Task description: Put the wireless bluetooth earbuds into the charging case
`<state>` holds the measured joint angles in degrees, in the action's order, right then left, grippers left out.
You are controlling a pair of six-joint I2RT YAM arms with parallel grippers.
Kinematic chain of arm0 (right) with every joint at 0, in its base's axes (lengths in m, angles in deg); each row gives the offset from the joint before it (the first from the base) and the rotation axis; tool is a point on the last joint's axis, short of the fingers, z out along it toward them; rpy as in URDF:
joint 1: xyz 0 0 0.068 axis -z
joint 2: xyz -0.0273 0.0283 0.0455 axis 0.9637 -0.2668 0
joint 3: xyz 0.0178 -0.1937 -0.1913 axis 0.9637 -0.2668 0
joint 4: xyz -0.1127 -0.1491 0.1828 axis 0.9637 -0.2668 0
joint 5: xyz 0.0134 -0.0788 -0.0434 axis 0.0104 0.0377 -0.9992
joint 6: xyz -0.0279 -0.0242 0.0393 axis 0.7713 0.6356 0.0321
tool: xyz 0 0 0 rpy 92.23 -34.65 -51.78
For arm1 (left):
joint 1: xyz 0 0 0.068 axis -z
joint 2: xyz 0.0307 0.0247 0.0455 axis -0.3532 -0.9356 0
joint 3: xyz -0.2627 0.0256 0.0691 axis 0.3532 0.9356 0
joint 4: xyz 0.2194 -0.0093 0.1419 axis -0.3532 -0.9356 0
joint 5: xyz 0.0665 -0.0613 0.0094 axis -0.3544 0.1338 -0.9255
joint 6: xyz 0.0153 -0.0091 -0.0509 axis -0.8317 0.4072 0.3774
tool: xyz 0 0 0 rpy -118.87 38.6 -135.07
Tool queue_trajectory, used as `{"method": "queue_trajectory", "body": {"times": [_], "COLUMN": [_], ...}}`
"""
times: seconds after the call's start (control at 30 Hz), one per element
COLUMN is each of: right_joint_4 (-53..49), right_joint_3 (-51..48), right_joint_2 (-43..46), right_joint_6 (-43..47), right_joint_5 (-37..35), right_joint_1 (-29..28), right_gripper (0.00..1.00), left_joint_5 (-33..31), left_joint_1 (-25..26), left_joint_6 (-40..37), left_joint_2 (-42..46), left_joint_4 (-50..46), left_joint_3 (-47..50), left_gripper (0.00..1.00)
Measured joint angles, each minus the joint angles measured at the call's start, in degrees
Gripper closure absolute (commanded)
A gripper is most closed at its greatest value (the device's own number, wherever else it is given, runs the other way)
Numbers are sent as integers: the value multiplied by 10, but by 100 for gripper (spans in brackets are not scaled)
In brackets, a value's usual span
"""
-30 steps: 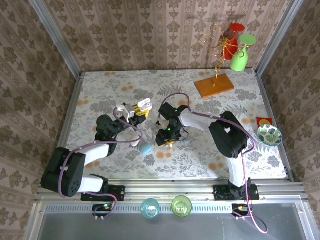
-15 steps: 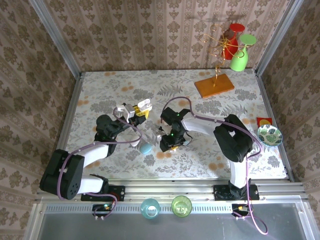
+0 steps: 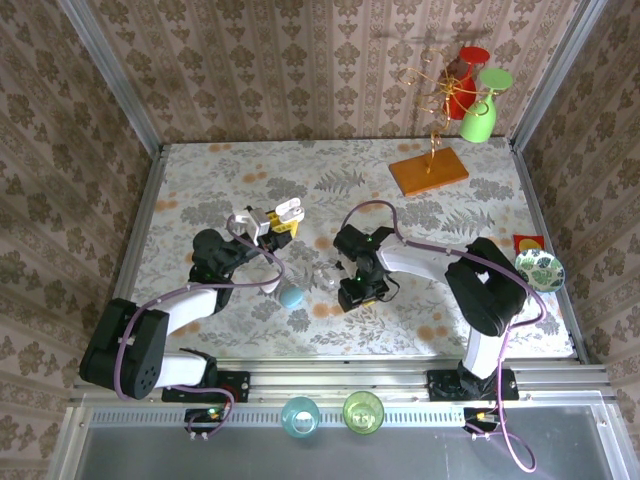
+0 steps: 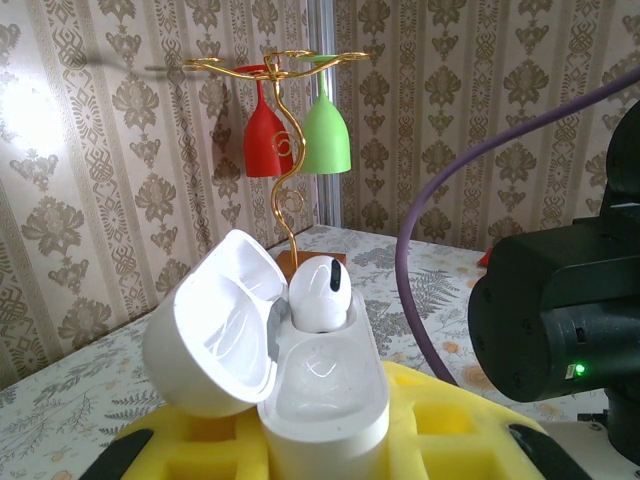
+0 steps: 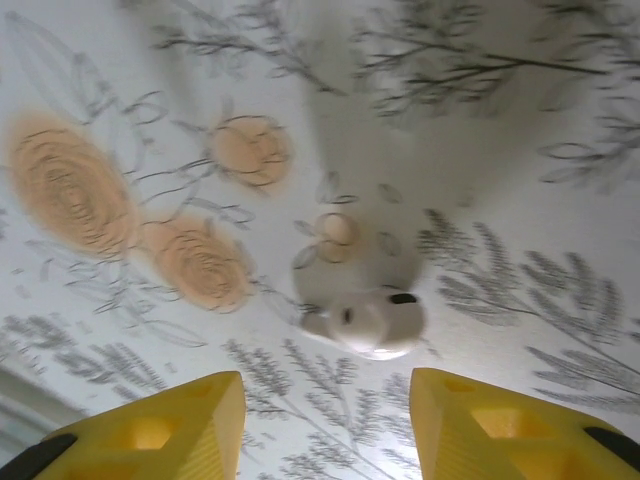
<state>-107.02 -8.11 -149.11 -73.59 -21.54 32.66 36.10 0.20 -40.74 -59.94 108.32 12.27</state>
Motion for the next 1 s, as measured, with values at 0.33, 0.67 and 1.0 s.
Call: {"method": "queue_trajectory", "body": {"times": [0.33,0.67,1.0], "right_joint_4": [-3,9,8], "right_joint_3": [0,18,19], "right_joint_2": [23,0,-31], "right_joint_6": [-84,-149,-168], "right_joint_5": [-103,-101,-84], "right_joint_1": [-5,-16,-17], "right_gripper": [56,63,73], "left_joint_5": [0,-2,-2], "left_joint_1": [0,0,0], "left_joint_6": [-2,-2,-2], "left_joint_2": [10,10,10], "left_joint_4": [0,-2,-2], "left_joint_3": [2,2,2], "left_gripper": [100,100,100]}}
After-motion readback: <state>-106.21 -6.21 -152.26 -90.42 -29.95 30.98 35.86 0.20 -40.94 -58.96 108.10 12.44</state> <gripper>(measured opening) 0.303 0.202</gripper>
